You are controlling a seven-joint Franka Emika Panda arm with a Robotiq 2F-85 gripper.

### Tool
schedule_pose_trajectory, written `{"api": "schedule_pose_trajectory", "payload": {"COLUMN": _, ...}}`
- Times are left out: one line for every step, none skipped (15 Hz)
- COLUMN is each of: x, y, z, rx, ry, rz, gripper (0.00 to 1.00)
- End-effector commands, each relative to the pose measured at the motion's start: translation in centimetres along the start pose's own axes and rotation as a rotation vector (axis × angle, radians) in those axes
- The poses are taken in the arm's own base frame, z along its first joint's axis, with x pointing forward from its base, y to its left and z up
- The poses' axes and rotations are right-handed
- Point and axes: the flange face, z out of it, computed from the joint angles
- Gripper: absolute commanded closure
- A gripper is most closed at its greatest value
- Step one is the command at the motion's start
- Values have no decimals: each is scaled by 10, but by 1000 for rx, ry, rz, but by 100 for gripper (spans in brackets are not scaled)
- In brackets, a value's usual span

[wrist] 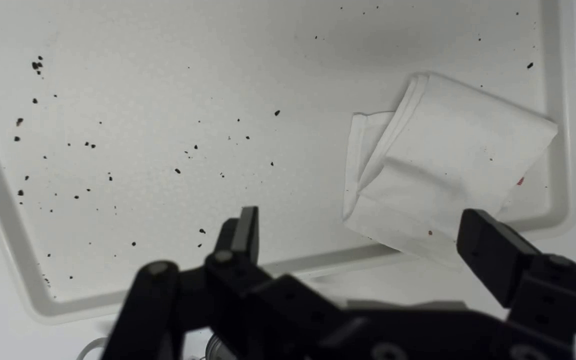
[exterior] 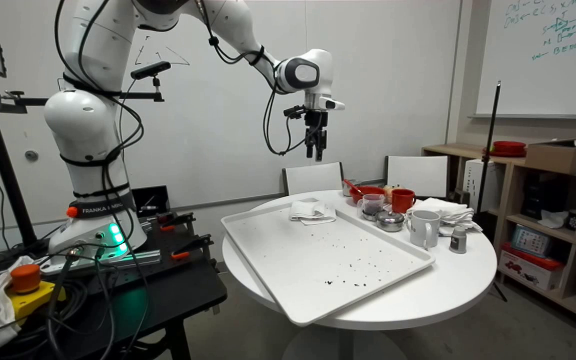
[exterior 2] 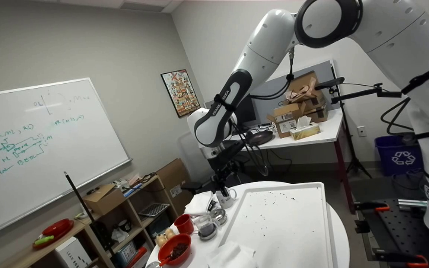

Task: Use the towel to wipe the tray

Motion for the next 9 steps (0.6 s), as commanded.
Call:
{"api": "schedule_pose_trajectory", "payload": {"x": 27, "y": -3, "z": 17, "rx": -35, "ry": -34, "rz": -30, "gripper": 0}}
{"api": "schedule_pose_trajectory", "payload": {"x": 33, "y": -9, "z": 23, "rx": -59, "ry": -54, "rz": -68, "gripper": 0}}
{"api": "schedule_pose_trajectory", "payload": {"x": 38, "y": -14, "z": 28, "rx": -73, "ry": -63, "rz": -89, "gripper": 0}}
{"api": "schedule_pose_trajectory", "payload": {"x": 41, "y": -23, "z": 35, "rx": -99, "ry": -77, "rz": -129, "gripper": 0}}
{"api": "schedule_pose_trajectory", "payload": {"x": 45, "y": -29, "z": 39, "rx": -120, "ry": -88, "rz": -159, "gripper": 0}}
{"api": "schedule_pose_trajectory", "payload": {"x": 46, "y": -39, "z": 46, "rx": -156, "ry": -99, "rz": -201, "gripper": 0}}
{"api": "schedule_pose_trajectory", "payload": {"x": 49, "y": -46, "z": 51, "rx": -185, "ry": -107, "rz": -240, "gripper": 0}}
{"api": "schedule_pose_trajectory", "payload": {"x": 49, "y": -56, "z": 57, "rx": -220, "ry": -117, "rz": -284, "gripper": 0}}
{"api": "schedule_pose_trajectory", "payload": {"x": 50, "y": -63, "z": 60, "rx": -249, "ry": -125, "rz": -325, "gripper": 0}}
